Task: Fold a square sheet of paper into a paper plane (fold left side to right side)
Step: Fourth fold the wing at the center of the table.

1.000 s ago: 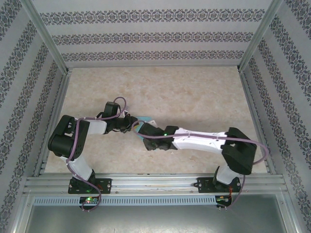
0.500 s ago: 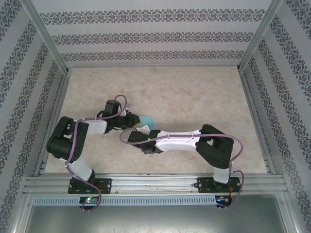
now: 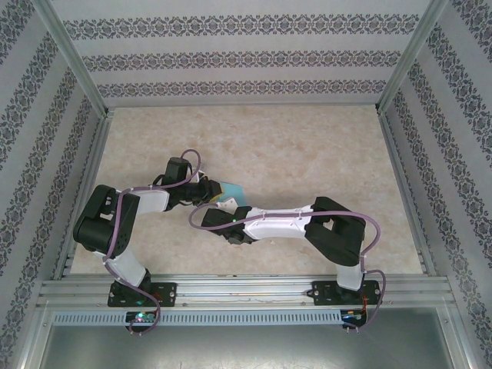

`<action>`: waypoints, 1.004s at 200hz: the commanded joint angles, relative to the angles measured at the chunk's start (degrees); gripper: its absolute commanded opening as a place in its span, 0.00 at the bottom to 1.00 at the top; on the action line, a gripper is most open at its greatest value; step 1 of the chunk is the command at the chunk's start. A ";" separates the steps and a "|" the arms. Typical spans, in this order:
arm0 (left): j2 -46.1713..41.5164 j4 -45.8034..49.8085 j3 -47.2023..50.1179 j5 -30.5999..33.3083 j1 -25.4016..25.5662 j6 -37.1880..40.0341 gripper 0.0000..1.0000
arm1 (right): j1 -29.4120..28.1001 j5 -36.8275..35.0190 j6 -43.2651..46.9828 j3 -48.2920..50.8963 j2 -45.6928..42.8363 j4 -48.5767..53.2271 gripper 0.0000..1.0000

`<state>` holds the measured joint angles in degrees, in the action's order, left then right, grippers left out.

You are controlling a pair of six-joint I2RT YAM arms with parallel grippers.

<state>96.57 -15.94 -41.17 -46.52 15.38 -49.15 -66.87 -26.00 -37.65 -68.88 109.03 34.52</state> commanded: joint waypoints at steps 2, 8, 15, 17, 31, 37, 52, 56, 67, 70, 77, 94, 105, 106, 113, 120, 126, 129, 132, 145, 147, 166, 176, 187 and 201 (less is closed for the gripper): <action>-1.21 -0.40 -1.28 -0.81 0.73 -0.70 0.16 | 0.51 -1.79 -0.76 -1.25 1.35 1.32 0.30; -1.21 -0.40 -1.22 -0.68 0.71 -0.69 0.16 | 0.51 -1.86 -0.76 -1.28 1.44 1.34 0.29; -1.22 -0.40 -1.25 -0.71 0.79 -0.61 0.16 | 0.47 -1.89 -0.76 -1.26 1.41 1.35 0.28; -1.22 -0.40 -1.21 -0.68 0.75 -0.60 0.16 | 0.54 -1.87 -0.76 -1.25 1.44 1.34 0.27; -1.24 -0.23 -1.23 -0.56 0.72 -0.53 0.16 | 0.58 -1.91 -0.76 -1.25 1.53 1.42 0.23; -1.30 -0.14 -1.20 -0.50 0.72 -0.39 0.16 | 0.60 -1.88 -0.76 -1.25 1.53 1.41 0.22; -1.43 0.36 -1.16 -0.13 0.77 -0.18 0.16 | 0.62 -1.71 -0.76 -1.30 1.69 1.42 0.16; -1.47 0.51 -1.18 -0.07 0.74 -0.02 0.16 | 0.77 -1.61 -0.75 -1.26 1.70 1.42 0.14; -1.78 0.97 -1.09 0.18 0.79 0.30 0.16 | 0.81 -1.64 -0.67 -1.26 1.70 1.42 0.10; -1.89 1.12 -1.11 0.24 0.73 0.42 0.16 | 0.81 -1.60 -0.67 -1.18 1.70 1.42 0.09; -2.16 1.54 -1.03 0.41 0.75 0.64 0.17 | 0.86 -1.52 -0.59 -1.17 1.71 1.42 0.07; -3.13 2.85 -1.07 0.97 0.61 1.59 0.19 | 1.02 -1.26 -0.28 -1.08 1.54 1.34 0.03; -3.94 4.05 -1.06 1.11 0.19 2.34 0.22 | 1.13 -0.77 0.09 -0.99 1.37 1.21 0.01; -3.98 4.15 -1.00 1.14 0.19 2.41 0.22 | 1.17 -0.66 0.15 -0.95 1.32 1.18 0.01; -4.67 4.85 -0.86 1.26 -0.27 2.92 0.24 | 1.42 -0.07 0.36 -0.75 1.06 1.03 0.00; -5.55 5.75 -0.75 1.27 -0.77 3.50 0.26 | 1.63 0.78 0.74 -0.37 0.63 0.54 0.00; -6.31 6.88 -0.68 1.21 -1.37 4.09 0.28 | 1.86 1.53 1.09 0.05 0.14 -0.17 0.00; -6.73 7.42 -0.64 1.26 -1.73 4.44 0.28 | 1.95 2.12 1.36 0.41 -0.36 -0.71 0.00; -7.20 8.00 -0.61 1.26 -2.08 4.83 0.29 | 2.07 2.63 1.61 0.73 -0.76 -1.19 0.00; -9.26 10.64 -0.32 1.05 -4.08 6.45 0.32 | 2.66 5.12 3.01 2.55 -2.77 -3.98 0.00; -9.53 11.06 -0.23 1.05 -4.34 6.72 0.33 | 2.74 5.53 3.19 2.88 -3.12 -4.67 0.00; -12.43 14.46 0.40 0.53 -7.71 8.90 0.36 | 3.95 10.85 4.89 6.53 -6.23 -10.44 0.00; -13.56 15.69 0.75 -0.10 -9.31 9.83 0.36 | 4.86 14.20 5.46 8.45 -7.62 -13.26 0.00; -14.40 17.11 1.01 -0.73 -10.73 10.77 0.36 | 6.05 17.81 5.74 10.22 -8.82 -15.59 0.00; -15.15 18.93 1.13 -0.84 -11.16 12.04 0.36 | 7.37 22.12 6.32 12.68 -10.23 -19.00 0.00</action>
<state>83.07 -3.29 -41.10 -46.11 5.61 -41.65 -61.34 -13.26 -33.50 -59.57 101.65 23.20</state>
